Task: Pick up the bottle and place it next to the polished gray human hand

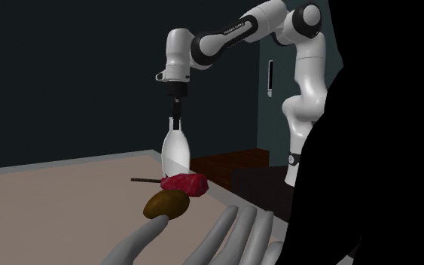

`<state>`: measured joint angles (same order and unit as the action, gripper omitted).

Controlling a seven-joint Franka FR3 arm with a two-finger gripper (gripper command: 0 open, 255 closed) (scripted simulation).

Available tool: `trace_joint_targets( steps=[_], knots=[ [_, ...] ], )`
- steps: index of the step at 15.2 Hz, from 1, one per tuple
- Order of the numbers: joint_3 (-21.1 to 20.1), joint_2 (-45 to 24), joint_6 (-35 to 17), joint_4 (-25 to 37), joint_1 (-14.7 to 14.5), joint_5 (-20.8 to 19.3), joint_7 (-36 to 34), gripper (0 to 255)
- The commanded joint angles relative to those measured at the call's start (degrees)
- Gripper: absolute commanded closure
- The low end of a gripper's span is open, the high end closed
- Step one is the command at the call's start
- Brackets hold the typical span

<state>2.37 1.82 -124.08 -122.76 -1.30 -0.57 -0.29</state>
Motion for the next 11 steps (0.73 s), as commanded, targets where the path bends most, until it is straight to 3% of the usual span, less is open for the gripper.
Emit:
trace_joint_targets(
  steps=[1, 6, 11],
  knots=[
    [0.0, 0.0, 0.0, 0.0, 0.0, 0.0, 0.0, 255],
    [0.0, 0.0, 0.0, 0.0, 0.0, 0.0, 0.0, 255],
    [0.0, 1.4, 3.8, 2.4, 0.0, -0.1, 0.0, 255]
  ],
)
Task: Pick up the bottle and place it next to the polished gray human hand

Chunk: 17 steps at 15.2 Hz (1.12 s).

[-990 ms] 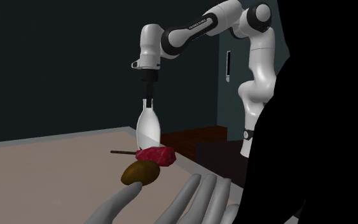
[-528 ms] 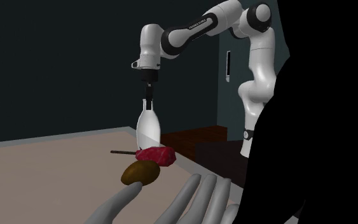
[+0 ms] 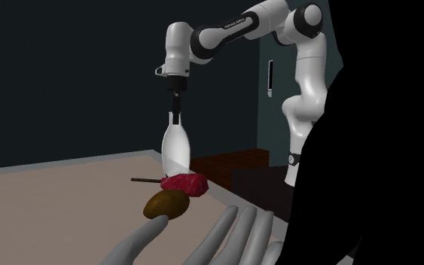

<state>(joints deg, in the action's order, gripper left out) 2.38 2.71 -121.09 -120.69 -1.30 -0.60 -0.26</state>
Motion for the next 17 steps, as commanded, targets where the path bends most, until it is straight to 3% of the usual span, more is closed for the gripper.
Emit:
trace_joint_targets(
  steps=[1, 17],
  knots=[
    [0.0, 0.7, 1.5, 0.9, 0.0, 0.0, 0.0, 255],
    [-0.1, 2.8, 13.7, 10.9, 0.0, -0.1, 0.0, 255]
  ],
)
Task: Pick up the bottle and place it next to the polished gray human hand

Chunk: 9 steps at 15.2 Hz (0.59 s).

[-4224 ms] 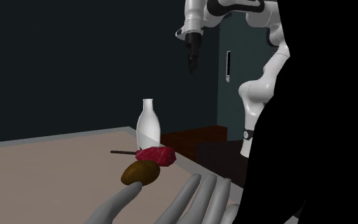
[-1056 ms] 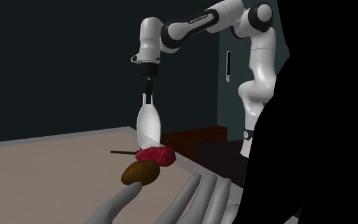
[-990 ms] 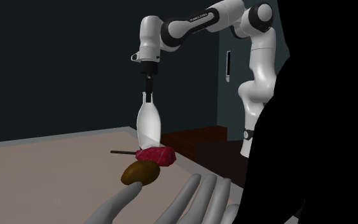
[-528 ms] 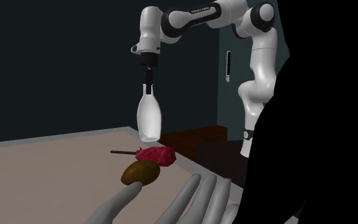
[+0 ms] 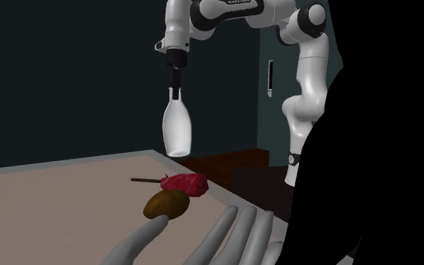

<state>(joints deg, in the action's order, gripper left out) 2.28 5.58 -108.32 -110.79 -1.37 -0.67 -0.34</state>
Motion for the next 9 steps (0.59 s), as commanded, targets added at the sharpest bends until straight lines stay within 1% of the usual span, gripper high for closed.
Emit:
trace_joint_targets(
  steps=[1, 9],
  knots=[
    [0.0, 0.0, 1.7, 1.7, 0.0, 0.0, 0.1, 255],
    [0.0, -0.2, 7.9, 8.2, 0.0, 0.0, 0.1, 255]
  ],
)
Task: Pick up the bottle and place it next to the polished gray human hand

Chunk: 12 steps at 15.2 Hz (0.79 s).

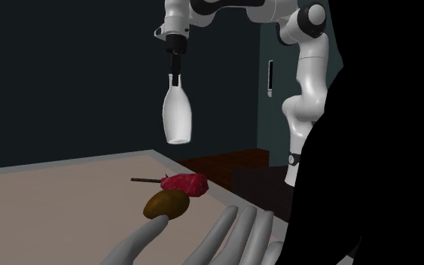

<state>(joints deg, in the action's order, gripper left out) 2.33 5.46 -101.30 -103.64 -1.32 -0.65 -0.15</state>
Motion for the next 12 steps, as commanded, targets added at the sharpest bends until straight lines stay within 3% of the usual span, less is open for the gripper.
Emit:
trace_joint_targets(
  steps=[1, 12],
  knots=[
    [0.0, -0.2, 1.7, 1.9, 0.0, 0.0, -0.1, 255],
    [0.0, -2.1, 10.6, 12.7, 0.0, 0.1, 0.1, 255]
  ],
)
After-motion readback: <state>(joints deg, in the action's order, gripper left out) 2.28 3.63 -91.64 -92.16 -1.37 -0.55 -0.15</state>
